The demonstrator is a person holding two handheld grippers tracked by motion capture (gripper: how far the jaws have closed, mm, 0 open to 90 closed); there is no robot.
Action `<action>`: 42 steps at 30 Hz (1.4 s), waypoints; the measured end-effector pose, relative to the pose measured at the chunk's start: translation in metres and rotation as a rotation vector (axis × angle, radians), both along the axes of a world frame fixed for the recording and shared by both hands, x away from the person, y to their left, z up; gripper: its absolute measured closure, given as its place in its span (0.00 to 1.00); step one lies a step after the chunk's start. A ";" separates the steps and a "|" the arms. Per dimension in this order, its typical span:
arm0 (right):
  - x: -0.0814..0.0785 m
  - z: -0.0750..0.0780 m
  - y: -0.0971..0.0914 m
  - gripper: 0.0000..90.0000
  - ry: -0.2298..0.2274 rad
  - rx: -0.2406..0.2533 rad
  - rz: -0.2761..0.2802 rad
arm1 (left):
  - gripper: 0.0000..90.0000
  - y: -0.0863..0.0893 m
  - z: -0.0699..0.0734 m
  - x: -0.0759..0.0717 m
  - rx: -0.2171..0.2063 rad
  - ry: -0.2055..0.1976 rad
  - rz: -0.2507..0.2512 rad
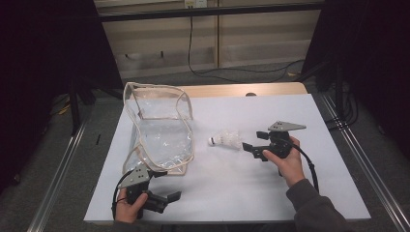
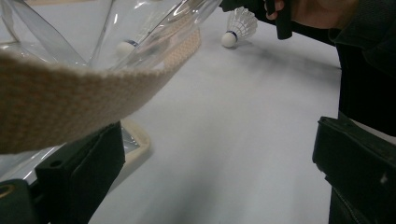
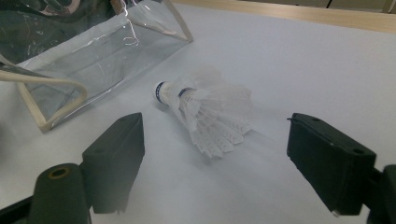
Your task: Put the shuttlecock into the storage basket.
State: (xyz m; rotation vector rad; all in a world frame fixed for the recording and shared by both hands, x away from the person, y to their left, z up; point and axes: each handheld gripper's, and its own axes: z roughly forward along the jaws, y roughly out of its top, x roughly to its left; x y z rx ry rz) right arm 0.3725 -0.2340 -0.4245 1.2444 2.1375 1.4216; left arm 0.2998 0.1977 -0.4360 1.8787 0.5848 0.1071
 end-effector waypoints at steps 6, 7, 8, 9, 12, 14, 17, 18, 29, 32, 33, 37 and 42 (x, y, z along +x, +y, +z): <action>-0.001 0.002 -0.004 0.21 -0.005 0.004 -0.008 | 0.03 0.001 0.000 0.000 -0.005 -0.004 0.017; -0.001 0.003 -0.005 0.21 -0.007 0.005 -0.009 | 0.03 0.001 0.000 0.000 -0.004 -0.005 0.020; -0.001 0.003 -0.005 0.20 -0.007 0.006 -0.011 | 0.03 0.001 0.000 0.000 -0.004 -0.006 0.021; -0.001 0.003 -0.006 0.20 -0.006 0.005 -0.011 | 0.03 0.001 0.000 0.000 -0.004 -0.005 0.016; -0.002 0.004 -0.008 0.19 -0.008 -0.001 -0.014 | 0.03 0.001 0.000 0.000 -0.004 -0.006 0.016; -0.002 0.004 -0.009 0.18 -0.010 0.002 -0.018 | 0.03 0.001 0.000 0.001 -0.001 -0.009 0.015; -0.003 0.005 -0.011 0.15 -0.013 -0.001 -0.026 | 0.03 0.001 0.001 0.000 0.000 -0.010 0.015; -0.004 0.004 -0.012 0.14 -0.013 -0.002 -0.029 | 0.03 0.001 0.001 0.000 -0.002 -0.008 0.015; -0.008 0.003 -0.021 0.08 -0.010 -0.008 -0.046 | 0.03 0.001 0.001 0.001 -0.001 -0.008 0.014; -0.009 0.003 -0.023 0.08 -0.013 -0.013 -0.050 | 0.03 0.001 0.001 0.001 -0.001 -0.009 0.013; -0.010 0.003 -0.024 0.08 -0.010 -0.012 -0.051 | 0.03 0.001 0.001 0.001 -0.001 -0.010 0.013; -0.010 0.003 -0.028 0.08 -0.013 -0.015 -0.056 | 0.03 0.001 0.001 0.001 0.000 -0.010 0.013; -0.012 0.003 -0.032 0.08 -0.009 -0.013 -0.065 | 0.03 0.001 0.001 0.001 0.001 -0.008 0.012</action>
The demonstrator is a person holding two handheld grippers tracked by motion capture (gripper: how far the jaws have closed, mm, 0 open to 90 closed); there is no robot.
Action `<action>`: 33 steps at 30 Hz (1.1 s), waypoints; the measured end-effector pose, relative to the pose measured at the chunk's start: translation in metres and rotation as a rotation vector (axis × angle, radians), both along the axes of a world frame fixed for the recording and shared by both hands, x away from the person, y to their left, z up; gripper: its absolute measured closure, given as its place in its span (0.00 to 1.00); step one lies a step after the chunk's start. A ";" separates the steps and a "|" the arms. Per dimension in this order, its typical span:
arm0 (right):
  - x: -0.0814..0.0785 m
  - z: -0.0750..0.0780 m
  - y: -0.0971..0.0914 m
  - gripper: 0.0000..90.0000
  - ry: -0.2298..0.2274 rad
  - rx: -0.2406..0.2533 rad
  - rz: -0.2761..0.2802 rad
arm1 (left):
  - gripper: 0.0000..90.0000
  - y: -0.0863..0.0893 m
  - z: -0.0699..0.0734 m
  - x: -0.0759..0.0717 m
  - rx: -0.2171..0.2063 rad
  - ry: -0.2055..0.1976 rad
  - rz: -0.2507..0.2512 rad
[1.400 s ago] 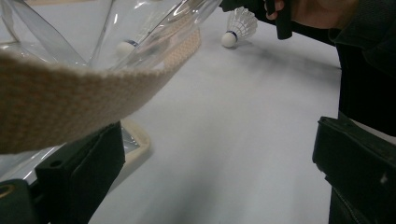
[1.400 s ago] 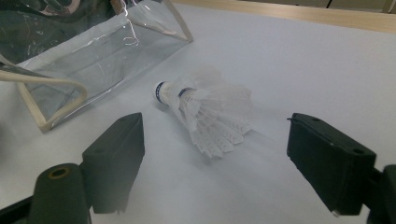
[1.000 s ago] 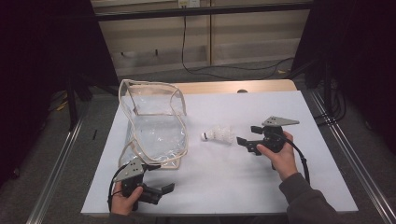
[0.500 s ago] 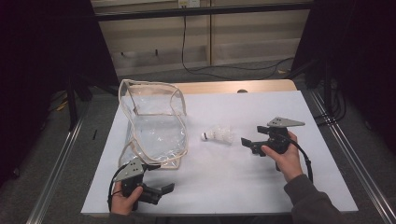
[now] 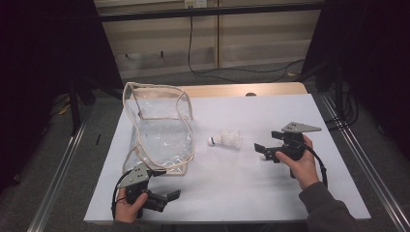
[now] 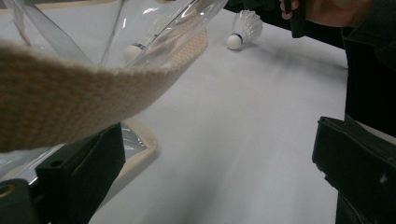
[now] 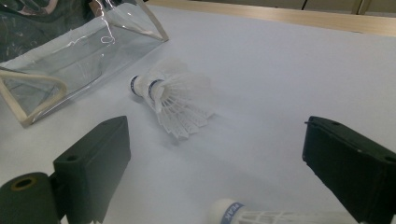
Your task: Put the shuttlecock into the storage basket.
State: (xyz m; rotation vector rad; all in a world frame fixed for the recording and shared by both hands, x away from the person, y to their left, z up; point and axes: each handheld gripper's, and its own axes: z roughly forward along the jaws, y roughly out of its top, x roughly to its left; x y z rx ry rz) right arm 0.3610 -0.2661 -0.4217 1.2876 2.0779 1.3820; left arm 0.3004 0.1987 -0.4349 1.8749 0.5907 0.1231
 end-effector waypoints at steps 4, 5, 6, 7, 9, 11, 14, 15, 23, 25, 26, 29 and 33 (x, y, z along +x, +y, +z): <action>-0.001 0.000 -0.003 0.08 0.003 0.002 -0.003 | 0.03 0.000 0.000 0.000 0.003 0.000 0.000; -0.001 0.000 -0.003 0.08 0.003 0.004 -0.001 | 0.03 0.000 0.000 0.000 0.004 0.000 0.000; -0.002 0.000 -0.004 0.08 0.001 0.002 -0.001 | 0.03 0.000 0.000 0.000 0.005 -0.001 0.000; -0.002 -0.001 -0.004 0.08 0.000 0.002 -0.003 | 0.03 0.000 0.000 0.000 0.004 0.000 0.000; -0.003 -0.001 -0.005 0.08 0.001 -0.001 -0.002 | 0.03 0.000 0.000 0.000 0.004 0.000 0.000; -0.003 -0.001 -0.007 0.08 0.003 -0.001 -0.005 | 0.03 0.000 0.000 0.000 0.004 0.000 0.000; -0.004 -0.002 -0.009 0.08 0.002 0.001 -0.006 | 0.03 0.000 0.000 0.000 0.003 0.000 0.000; -0.005 -0.002 -0.009 0.08 0.003 0.005 -0.006 | 0.03 0.000 0.000 0.000 0.002 -0.001 -0.001; -0.008 -0.003 -0.015 0.08 -0.001 0.007 -0.013 | 0.03 0.000 0.000 0.000 0.002 -0.002 -0.003; -0.010 -0.003 -0.016 0.08 0.000 0.008 -0.013 | 0.03 0.000 0.000 0.000 0.002 -0.002 -0.003; -0.010 -0.003 -0.017 0.08 0.001 0.009 -0.013 | 0.03 0.000 0.000 0.000 0.004 -0.003 -0.003; -0.012 -0.004 -0.020 0.08 -0.003 0.004 -0.015 | 0.03 0.000 0.000 0.000 0.002 -0.001 -0.003; -0.014 -0.003 -0.023 0.08 0.001 0.006 -0.016 | 0.03 0.000 0.000 0.000 0.004 -0.003 -0.003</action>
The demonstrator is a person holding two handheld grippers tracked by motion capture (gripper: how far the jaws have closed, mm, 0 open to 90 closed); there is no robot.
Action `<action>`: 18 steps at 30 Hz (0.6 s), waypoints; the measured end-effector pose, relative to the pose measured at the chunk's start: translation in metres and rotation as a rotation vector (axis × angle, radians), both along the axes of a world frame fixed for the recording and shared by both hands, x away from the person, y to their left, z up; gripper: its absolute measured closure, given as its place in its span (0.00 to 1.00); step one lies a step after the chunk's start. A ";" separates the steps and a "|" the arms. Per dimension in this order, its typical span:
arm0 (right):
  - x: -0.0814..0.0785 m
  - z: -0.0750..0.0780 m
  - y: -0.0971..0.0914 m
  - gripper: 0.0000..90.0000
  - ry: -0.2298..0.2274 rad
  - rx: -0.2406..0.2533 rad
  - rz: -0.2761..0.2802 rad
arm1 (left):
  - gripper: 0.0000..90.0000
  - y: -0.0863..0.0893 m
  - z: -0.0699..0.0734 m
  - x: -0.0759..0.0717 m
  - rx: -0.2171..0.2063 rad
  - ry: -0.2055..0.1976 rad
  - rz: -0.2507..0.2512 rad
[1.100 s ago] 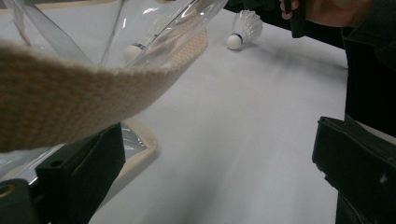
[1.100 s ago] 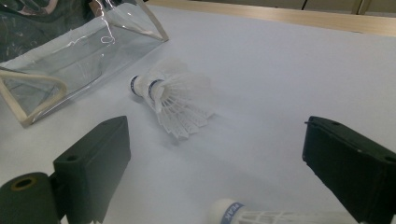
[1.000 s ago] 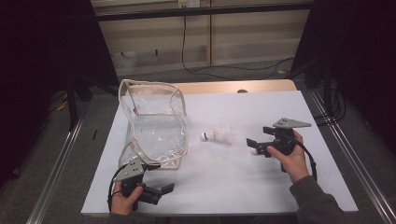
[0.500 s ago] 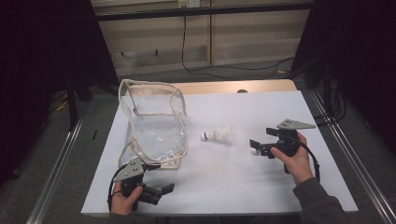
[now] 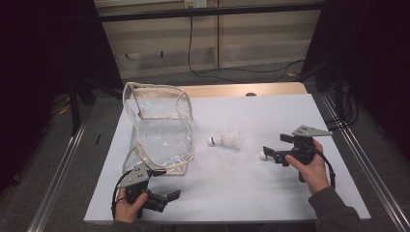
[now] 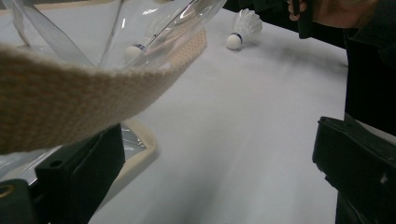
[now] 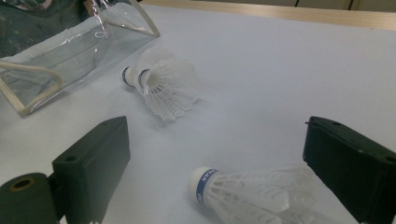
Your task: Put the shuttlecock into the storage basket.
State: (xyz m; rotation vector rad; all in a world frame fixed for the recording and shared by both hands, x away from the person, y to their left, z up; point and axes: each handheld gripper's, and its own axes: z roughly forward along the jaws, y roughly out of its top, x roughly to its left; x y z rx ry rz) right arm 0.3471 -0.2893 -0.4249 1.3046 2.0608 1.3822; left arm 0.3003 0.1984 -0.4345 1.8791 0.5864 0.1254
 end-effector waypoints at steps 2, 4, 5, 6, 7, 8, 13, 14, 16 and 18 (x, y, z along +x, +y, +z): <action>0.000 0.000 -0.002 0.08 0.001 -0.004 -0.001 | 0.03 0.000 0.000 0.000 -0.002 0.001 0.001; -0.001 0.000 -0.003 0.08 -0.002 -0.005 -0.005 | 0.03 0.000 0.000 0.000 0.000 0.000 -0.001; -0.001 0.000 -0.003 0.08 -0.001 -0.008 -0.004 | 0.03 0.000 0.000 0.000 0.000 0.001 -0.001; -0.002 0.000 -0.004 0.08 -0.002 -0.008 -0.002 | 0.03 0.000 0.000 0.000 0.001 0.000 -0.001; -0.002 -0.001 -0.004 0.08 -0.002 -0.005 -0.005 | 0.03 0.000 0.000 0.000 0.000 0.001 -0.001; -0.003 -0.001 -0.005 0.08 -0.003 -0.001 -0.008 | 0.03 0.000 0.000 0.000 0.000 0.001 -0.001; -0.004 -0.002 -0.009 0.08 0.001 -0.001 -0.014 | 0.03 0.000 0.000 0.000 0.002 0.000 -0.001; -0.004 -0.002 -0.009 0.08 -0.001 -0.002 -0.015 | 0.03 0.000 0.000 0.000 0.001 0.000 -0.001; -0.005 -0.002 -0.010 0.08 -0.003 -0.004 -0.014 | 0.03 0.000 0.000 0.000 0.002 0.000 -0.001; -0.006 -0.002 -0.011 0.08 -0.002 -0.007 -0.015 | 0.03 0.000 0.000 0.000 0.003 -0.001 -0.002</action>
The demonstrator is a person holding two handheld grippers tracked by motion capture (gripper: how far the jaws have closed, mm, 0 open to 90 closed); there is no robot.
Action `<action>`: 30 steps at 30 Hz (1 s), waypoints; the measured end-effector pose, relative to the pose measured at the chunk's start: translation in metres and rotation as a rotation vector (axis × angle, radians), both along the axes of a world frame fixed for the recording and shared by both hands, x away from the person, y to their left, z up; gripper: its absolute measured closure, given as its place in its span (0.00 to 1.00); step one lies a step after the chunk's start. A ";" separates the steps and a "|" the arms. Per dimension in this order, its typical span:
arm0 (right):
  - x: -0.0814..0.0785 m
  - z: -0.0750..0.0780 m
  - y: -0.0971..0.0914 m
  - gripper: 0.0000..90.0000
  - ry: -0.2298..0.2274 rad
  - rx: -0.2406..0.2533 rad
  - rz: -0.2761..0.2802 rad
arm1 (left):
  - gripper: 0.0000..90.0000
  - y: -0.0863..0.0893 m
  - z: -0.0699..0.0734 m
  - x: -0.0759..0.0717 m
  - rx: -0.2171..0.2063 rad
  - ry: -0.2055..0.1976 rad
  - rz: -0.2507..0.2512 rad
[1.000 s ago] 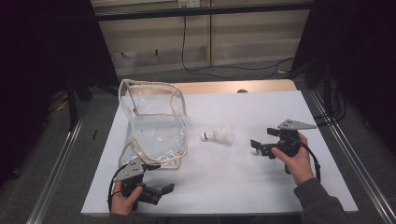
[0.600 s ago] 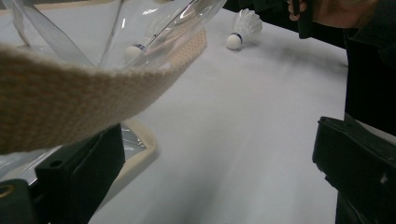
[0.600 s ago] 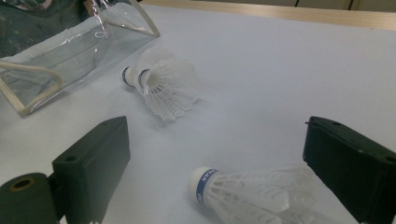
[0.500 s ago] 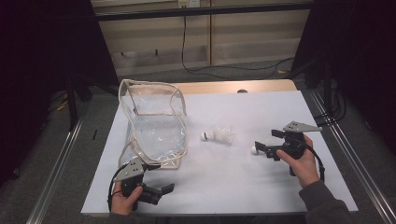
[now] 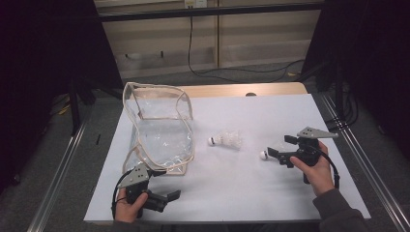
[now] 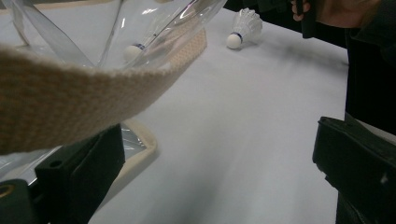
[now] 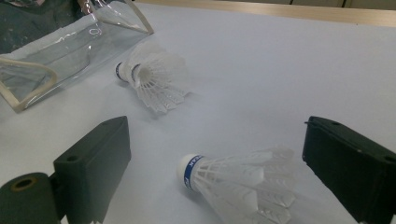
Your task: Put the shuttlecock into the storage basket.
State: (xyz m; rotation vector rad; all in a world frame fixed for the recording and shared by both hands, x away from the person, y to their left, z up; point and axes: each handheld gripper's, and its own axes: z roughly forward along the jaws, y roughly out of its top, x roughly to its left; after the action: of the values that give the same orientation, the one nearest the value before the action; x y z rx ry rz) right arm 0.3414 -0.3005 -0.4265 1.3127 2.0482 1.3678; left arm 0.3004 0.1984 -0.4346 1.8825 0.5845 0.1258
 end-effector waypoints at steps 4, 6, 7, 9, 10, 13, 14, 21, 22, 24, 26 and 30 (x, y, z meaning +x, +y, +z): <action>-0.001 0.000 -0.003 0.08 0.001 -0.004 -0.003 | 0.03 0.000 0.000 0.000 0.000 0.000 0.000; -0.001 0.000 -0.005 0.08 0.002 -0.009 -0.006 | 0.03 0.000 0.000 0.000 0.001 -0.001 0.000; -0.001 -0.001 -0.006 0.08 0.001 -0.011 -0.007 | 0.03 0.000 0.000 0.000 0.002 -0.001 0.000; -0.002 -0.001 -0.007 0.08 0.003 -0.009 -0.010 | 0.03 0.000 0.000 0.000 0.000 0.000 0.000; -0.002 -0.002 -0.008 0.08 0.003 -0.012 -0.012 | 0.03 0.000 0.000 0.000 0.002 -0.001 0.000; -0.004 -0.003 -0.010 0.08 0.005 -0.008 -0.013 | 0.03 0.000 0.000 0.000 0.002 -0.001 -0.001; -0.004 -0.003 -0.011 0.08 0.003 -0.010 -0.015 | 0.03 0.000 0.000 0.000 0.002 -0.001 0.000; -0.007 -0.004 -0.015 0.08 0.004 -0.003 -0.019 | 0.02 0.000 0.000 0.000 0.002 -0.001 0.000; -0.007 -0.005 -0.015 0.08 0.002 -0.003 -0.019 | 0.02 0.000 0.000 0.000 0.002 -0.002 0.000; -0.008 -0.005 -0.016 0.08 0.004 -0.005 -0.020 | 0.02 0.000 0.000 0.000 0.002 -0.001 0.000; -0.008 -0.006 -0.016 0.08 0.003 -0.007 -0.021 | 0.02 0.000 0.000 0.000 0.003 -0.001 0.001; -0.008 -0.008 -0.016 0.08 0.004 -0.011 -0.019 | 0.02 0.000 0.000 0.000 0.001 -0.001 0.000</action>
State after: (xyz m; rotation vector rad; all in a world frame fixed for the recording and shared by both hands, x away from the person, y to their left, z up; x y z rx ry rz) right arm 0.3331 -0.3163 -0.4341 1.3276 2.0376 1.3452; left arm 0.3004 0.1983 -0.4345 1.8833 0.5840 0.1266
